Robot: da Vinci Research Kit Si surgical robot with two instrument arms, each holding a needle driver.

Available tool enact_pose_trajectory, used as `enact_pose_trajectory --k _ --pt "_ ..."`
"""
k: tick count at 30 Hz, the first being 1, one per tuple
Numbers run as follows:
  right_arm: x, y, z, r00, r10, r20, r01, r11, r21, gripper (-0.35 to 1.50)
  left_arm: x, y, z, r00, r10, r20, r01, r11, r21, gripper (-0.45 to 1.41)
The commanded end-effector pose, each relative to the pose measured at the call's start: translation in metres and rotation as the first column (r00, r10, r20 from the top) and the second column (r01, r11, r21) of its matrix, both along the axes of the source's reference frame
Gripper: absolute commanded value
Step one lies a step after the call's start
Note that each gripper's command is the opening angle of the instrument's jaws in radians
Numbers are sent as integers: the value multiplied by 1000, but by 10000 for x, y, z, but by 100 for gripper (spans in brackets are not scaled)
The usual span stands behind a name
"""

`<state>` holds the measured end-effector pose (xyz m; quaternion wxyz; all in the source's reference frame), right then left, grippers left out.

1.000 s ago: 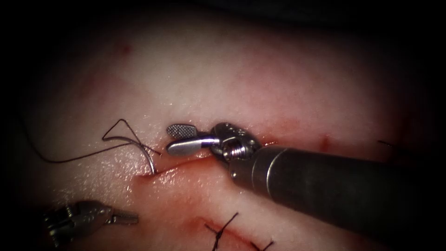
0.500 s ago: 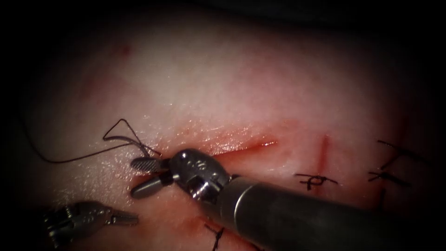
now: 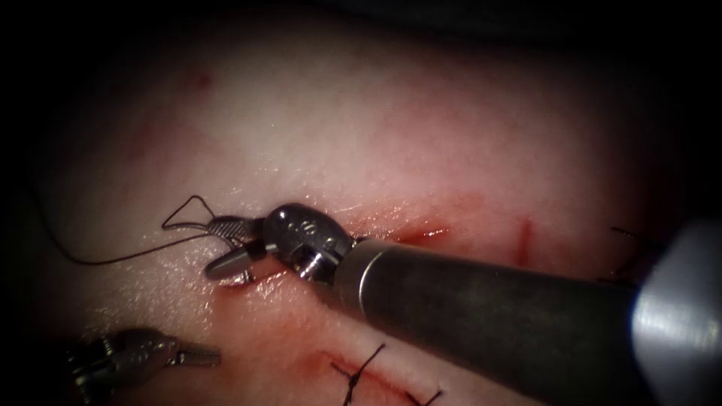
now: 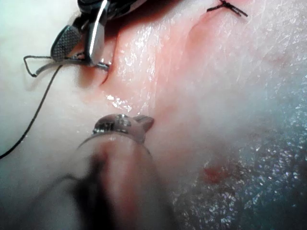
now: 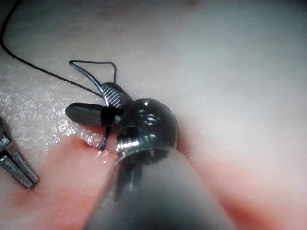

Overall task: Wound Closure
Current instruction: Using the right needle driver, throw the needle through the skin below the wound.

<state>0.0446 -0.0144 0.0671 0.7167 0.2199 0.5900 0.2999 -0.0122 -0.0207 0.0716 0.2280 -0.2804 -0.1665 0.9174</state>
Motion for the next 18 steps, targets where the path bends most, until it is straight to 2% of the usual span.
enact_pose_trajectory --k 1,10,15,18 --pt "12 2 5 1000 0 -2 0 1000 -3 131 -6 1 7 1000 1 2 -1 1000 -1 -43" --pt "19 14 10 1000 7 5 -7 1000 -11 133 -1 1 8 1000 -1 3 1 1000 2 -43" --pt "28 5 19 1000 -20 21 20 1000 -18 134 -1 0 8 1000 1 1 -1 1000 3 -43" --pt "32 -1 26 998 -57 33 58 998 -18 128 -1 0 8 1000 1 1 -1 1000 3 -43"
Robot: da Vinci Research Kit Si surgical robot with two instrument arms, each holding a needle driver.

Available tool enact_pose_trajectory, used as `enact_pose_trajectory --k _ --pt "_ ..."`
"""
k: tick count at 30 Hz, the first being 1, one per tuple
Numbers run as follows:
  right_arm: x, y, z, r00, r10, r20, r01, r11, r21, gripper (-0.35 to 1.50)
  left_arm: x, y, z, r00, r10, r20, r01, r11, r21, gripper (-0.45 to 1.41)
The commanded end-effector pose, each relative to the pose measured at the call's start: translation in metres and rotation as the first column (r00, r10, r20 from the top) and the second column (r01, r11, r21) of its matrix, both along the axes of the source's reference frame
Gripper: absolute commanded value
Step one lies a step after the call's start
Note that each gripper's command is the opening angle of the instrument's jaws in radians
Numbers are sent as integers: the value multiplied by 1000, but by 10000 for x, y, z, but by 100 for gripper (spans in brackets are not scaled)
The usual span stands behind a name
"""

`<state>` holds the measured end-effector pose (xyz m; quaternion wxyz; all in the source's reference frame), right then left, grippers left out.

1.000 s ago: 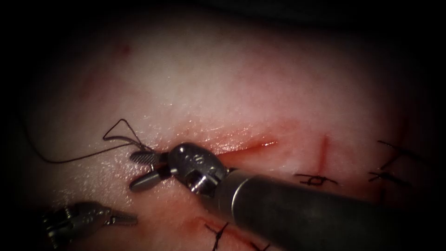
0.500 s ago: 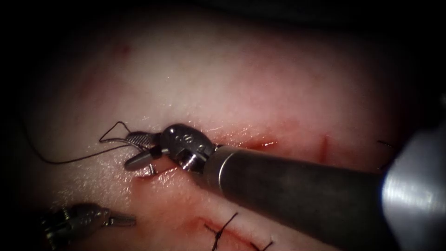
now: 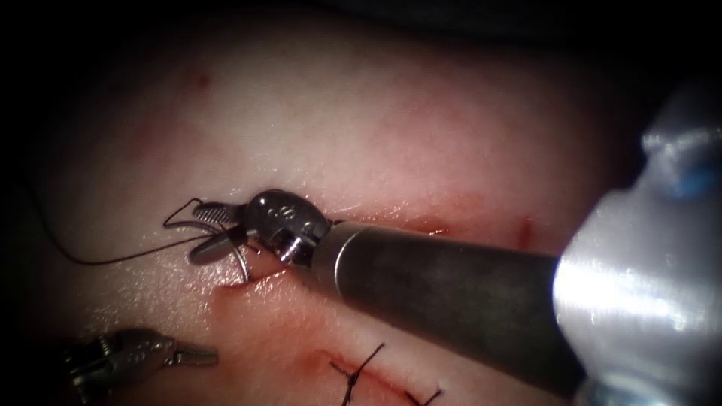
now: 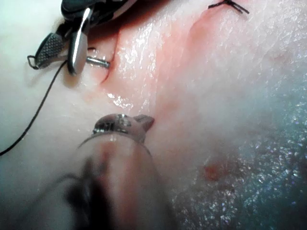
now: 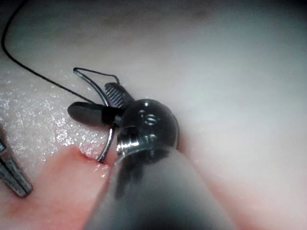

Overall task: Wound Closure
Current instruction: Using the right needle driver, throw the needle through the skin below the wound.

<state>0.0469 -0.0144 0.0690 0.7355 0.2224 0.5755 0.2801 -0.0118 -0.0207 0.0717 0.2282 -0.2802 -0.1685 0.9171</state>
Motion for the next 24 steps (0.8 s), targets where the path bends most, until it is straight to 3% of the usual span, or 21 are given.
enact_pose_trajectory --k 1,7,9,10,11,12,13,17,24 --pt "11 -3 10 1000 -19 7 19 1000 1 126 -5 1 7 1000 1 1 -1 1000 -1 -43" --pt "18 -3 14 998 -46 45 47 999 -3 126 -5 1 7 1000 1 1 -1 1000 -1 -43" --pt "20 -2 12 997 -52 50 52 999 1 108 -5 1 7 1000 1 1 -1 1000 -1 -43" --pt "21 -3 10 997 -57 53 57 998 3 47 -5 1 7 1000 3 -1 -3 1000 0 -43" --pt "21 -3 10 997 -57 53 57 998 3 47 -5 1 7 1000 3 -1 -3 1000 0 -43" --pt "21 -4 9 997 -62 56 61 998 5 -20 -5 1 7 1000 3 -1 -3 1000 0 -43" --pt "21 -4 8 996 -59 70 59 998 5 -35 -5 1 7 1000 3 -1 -3 1000 0 -43" --pt "17 -3 6 996 -28 87 27 1000 11 -35 -4 0 7 1000 3 -1 -3 1000 0 -45" --pt "10 -8 5 995 52 81 -63 989 133 -35 -4 -1 8 1000 -2 -2 2 1000 1 -45"
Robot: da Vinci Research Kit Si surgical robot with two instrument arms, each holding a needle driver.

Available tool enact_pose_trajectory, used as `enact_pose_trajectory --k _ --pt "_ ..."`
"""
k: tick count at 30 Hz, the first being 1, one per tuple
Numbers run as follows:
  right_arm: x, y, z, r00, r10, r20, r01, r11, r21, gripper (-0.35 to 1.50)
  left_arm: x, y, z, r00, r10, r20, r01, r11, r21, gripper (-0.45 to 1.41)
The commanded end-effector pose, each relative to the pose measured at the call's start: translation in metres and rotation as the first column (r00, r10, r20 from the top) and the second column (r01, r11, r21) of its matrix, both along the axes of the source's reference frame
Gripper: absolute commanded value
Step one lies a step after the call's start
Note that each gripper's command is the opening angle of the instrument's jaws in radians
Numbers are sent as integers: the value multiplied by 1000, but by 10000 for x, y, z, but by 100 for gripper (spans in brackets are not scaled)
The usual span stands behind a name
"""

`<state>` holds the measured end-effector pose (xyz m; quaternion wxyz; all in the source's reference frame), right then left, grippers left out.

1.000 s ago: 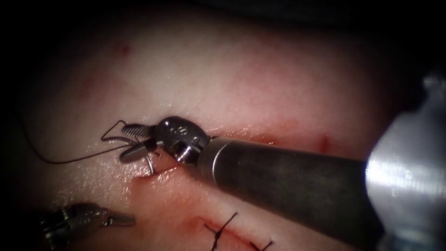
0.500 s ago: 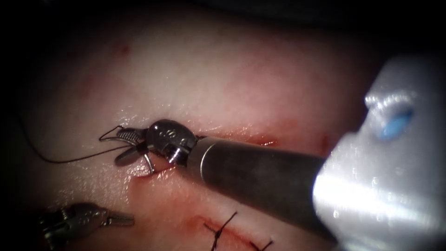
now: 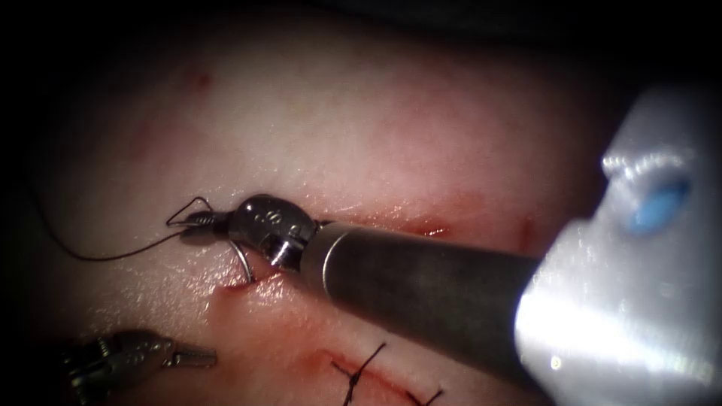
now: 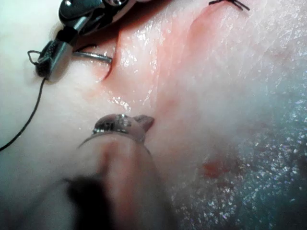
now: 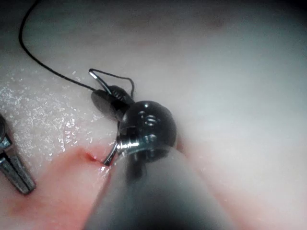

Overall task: Wound Closure
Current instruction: Using the right needle driver, throw the needle through the skin below the wound.

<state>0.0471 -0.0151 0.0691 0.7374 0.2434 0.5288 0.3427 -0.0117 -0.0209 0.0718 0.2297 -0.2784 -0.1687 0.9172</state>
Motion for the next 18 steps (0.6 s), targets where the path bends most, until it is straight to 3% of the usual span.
enact_pose_trajectory --k 1,4,5,7,9,11,13,18 --pt "6 -1 3 999 33 -19 -33 999 19 -35 -5 1 7 1000 0 1 0 1000 -1 -45" --pt "-3 -4 2 990 113 -89 -106 991 83 -35 -5 1 7 1000 0 1 0 1000 -1 -45" --pt "-10 -8 2 969 189 -161 -166 975 147 -35 -6 1 8 1000 0 2 0 1000 0 -43" --pt "-14 -10 2 956 226 -187 -192 964 184 -35 -6 2 8 1000 0 2 0 1000 0 -42" --pt "-22 -13 3 924 299 -238 -236 937 259 -35 -6 3 8 1000 0 2 0 1000 0 -42" --pt "-27 -16 6 897 359 -260 -265 904 335 -35 -7 4 9 1000 -1 1 1 1000 1 -42" --pt "-34 -21 13 849 451 -276 -299 840 453 -35 -8 5 11 1000 -2 1 2 1000 1 -42" --pt "-32 -32 19 843 480 -244 -314 806 502 -35 -8 5 11 1000 -2 1 2 1000 1 -42"
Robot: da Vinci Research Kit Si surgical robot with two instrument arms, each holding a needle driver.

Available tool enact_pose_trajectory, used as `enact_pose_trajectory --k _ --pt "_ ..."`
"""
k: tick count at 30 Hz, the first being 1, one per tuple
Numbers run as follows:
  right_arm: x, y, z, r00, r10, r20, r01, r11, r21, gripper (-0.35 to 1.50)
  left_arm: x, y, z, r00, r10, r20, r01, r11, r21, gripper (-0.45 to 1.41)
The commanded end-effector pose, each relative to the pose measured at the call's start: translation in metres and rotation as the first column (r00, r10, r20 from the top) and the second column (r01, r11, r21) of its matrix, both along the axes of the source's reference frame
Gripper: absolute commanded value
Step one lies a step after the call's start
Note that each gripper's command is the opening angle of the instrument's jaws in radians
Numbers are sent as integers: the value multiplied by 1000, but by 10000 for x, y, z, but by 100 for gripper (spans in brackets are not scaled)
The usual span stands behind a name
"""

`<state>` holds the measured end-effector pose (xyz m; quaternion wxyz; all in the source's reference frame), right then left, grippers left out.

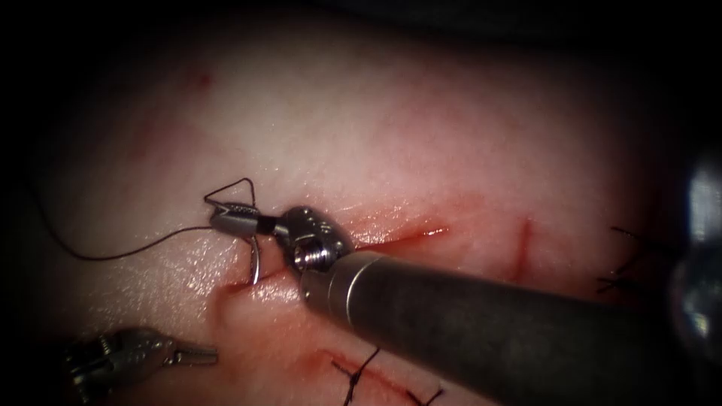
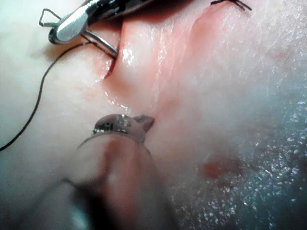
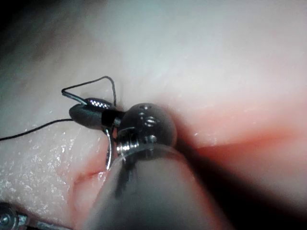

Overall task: Wound Closure
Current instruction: Using the right needle driver, throw the needle through the skin below the wound.

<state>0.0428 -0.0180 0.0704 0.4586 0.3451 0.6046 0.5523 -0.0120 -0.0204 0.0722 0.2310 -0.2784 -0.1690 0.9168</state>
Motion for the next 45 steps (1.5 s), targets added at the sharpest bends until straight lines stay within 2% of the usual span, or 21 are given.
enact_pose_trajectory --k 1,9,12,17,23,39,45 --pt "12 -6 8 1000 -8 11 7 1000 11 -35 -5 1 7 1000 0 1 0 1000 -1 -42" --pt "38 -40 18 1000 -16 26 15 999 32 -35 -9 1 7 1000 -2 1 2 1000 1 -42" --pt "44 -49 10 1000 -14 13 13 997 76 -35 -8 1 7 1000 -1 2 1 1000 1 -42" --pt "41 -55 -2 1000 -7 19 6 997 82 -35 -7 2 8 1000 0 2 0 1000 2 -42" --pt "43 -75 -23 999 -27 19 25 996 89 -35 -7 6 10 1000 0 2 0 1000 3 -40" --pt "44 -96 -31 999 -31 12 29 991 131 -35 -9 8 10 1000 -2 1 2 1000 5 -42" --pt "52 -110 -37 1000 -27 2 27 990 138 -35 -12 8 10 1000 -5 -1 5 1000 4 -42"
